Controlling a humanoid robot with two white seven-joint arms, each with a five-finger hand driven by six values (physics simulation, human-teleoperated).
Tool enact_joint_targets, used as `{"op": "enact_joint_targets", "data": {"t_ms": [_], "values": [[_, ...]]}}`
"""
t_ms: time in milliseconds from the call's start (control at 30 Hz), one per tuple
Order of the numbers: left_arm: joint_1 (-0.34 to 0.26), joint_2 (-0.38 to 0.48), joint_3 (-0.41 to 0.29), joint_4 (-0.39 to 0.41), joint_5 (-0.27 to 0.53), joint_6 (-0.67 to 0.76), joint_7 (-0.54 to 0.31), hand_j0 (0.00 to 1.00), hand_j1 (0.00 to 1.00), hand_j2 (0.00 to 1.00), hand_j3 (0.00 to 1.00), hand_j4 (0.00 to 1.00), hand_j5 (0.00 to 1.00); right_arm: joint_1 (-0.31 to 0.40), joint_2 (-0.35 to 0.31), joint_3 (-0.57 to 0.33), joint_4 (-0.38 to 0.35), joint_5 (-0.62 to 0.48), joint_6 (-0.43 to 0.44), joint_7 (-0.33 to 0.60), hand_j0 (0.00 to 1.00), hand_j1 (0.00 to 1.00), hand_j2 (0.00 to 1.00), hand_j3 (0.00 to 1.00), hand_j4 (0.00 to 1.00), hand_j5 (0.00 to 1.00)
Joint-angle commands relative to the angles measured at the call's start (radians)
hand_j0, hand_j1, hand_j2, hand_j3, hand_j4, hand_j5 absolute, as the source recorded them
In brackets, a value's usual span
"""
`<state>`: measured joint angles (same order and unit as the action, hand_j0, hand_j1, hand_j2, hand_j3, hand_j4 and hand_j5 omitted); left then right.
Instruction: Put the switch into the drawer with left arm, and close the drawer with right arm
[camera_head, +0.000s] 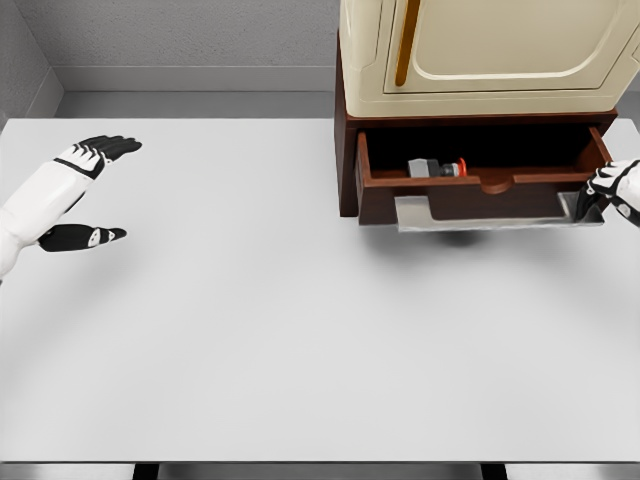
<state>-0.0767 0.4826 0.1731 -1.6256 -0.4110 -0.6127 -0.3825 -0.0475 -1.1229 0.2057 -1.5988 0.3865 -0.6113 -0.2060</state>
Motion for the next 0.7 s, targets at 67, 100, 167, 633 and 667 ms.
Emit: {"op": "enact_joint_targets", "data": {"t_ms": [67, 100, 167, 633, 667], "values": [[0.000, 0.001, 0.002, 0.000, 0.008, 0.002, 0.001, 1.00, 1.00, 1.00, 1.00, 1.00, 1.00, -0.020, 0.040, 0.003, 0.014, 0.028, 0.000, 0.004, 0.20, 0.20, 0.20, 0.20, 0.20, 0.20], [0.000, 0.001, 0.002, 0.000, 0.008, 0.002, 0.001, 1.00, 1.00, 1.00, 1.00, 1.00, 1.00, -0.022, 0.046, 0.003, 0.020, 0.035, 0.000, 0.004, 0.20, 0.20, 0.20, 0.20, 0.20, 0.20], [0.000, 0.001, 0.002, 0.000, 0.008, 0.002, 0.001, 1.00, 1.00, 1.00, 1.00, 1.00, 1.00, -0.032, 0.058, 0.007, 0.028, 0.038, 0.000, 0.004, 0.20, 0.20, 0.20, 0.20, 0.20, 0.20], [0.006, 0.001, 0.016, -0.002, 0.008, 0.002, 0.001, 1.00, 1.00, 1.00, 1.00, 1.00, 1.00, -0.189, 0.127, 0.116, 0.125, 0.063, 0.000, 0.033, 0.21, 0.21, 0.21, 0.21, 0.21, 0.21], [0.006, 0.001, 0.016, 0.000, 0.008, 0.002, 0.001, 1.00, 1.00, 1.00, 1.00, 1.00, 1.00, -0.196, 0.129, 0.123, 0.129, 0.065, 0.000, 0.033, 0.21, 0.21, 0.21, 0.21, 0.21, 0.21]]}}
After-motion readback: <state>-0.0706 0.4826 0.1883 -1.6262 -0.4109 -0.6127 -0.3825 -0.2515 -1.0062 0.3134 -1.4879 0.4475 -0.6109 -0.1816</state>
